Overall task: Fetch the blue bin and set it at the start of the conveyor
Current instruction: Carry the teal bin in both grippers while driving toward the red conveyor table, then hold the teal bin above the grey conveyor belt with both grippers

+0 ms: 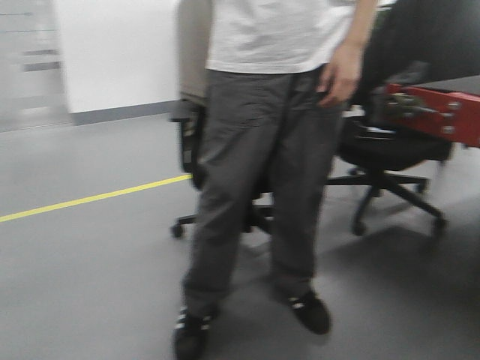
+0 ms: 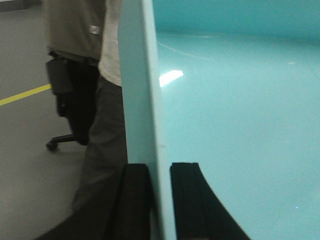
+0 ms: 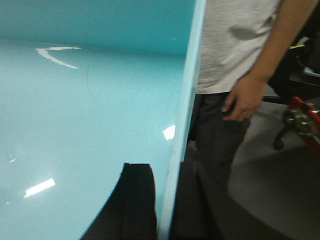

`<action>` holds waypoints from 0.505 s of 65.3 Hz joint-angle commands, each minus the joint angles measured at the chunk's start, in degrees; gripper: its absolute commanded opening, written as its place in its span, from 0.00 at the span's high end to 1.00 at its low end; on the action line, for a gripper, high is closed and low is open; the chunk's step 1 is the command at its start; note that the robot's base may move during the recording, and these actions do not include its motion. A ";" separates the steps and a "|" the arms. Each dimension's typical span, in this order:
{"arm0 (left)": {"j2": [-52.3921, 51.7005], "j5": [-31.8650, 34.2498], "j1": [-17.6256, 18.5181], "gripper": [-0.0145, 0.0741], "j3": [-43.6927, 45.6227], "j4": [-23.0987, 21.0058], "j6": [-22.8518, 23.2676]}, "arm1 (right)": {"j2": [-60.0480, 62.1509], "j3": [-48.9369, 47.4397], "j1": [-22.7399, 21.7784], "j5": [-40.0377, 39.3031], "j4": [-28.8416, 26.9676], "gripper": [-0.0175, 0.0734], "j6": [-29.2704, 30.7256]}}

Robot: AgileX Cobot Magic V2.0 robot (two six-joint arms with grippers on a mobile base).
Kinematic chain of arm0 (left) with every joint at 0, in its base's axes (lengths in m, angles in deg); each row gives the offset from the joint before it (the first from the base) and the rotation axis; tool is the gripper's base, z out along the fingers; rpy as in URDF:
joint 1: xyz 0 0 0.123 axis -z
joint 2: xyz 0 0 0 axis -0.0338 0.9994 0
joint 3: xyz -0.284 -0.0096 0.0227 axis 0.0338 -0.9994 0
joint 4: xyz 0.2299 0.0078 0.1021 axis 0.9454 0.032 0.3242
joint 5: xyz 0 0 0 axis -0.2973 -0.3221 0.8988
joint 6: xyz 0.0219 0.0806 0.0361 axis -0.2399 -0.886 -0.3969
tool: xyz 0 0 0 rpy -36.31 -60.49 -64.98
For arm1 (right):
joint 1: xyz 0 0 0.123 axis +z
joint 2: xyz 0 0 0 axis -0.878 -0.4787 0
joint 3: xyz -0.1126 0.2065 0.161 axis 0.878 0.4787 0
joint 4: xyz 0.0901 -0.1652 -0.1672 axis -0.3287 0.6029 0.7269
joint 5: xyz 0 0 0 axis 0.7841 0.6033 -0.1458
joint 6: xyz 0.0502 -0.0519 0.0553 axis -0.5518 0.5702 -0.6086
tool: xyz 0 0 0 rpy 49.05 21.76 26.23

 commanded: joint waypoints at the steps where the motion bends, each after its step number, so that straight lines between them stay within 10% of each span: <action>1: -0.93 2.36 0.10 0.96 0.57 -1.91 0.41 | 0.82 -0.43 -0.35 -3.19 0.30 0.97 1.17; 33: -0.93 2.36 0.10 0.96 0.57 -1.91 0.41 | 0.82 -0.43 -0.35 -3.19 0.30 0.97 1.17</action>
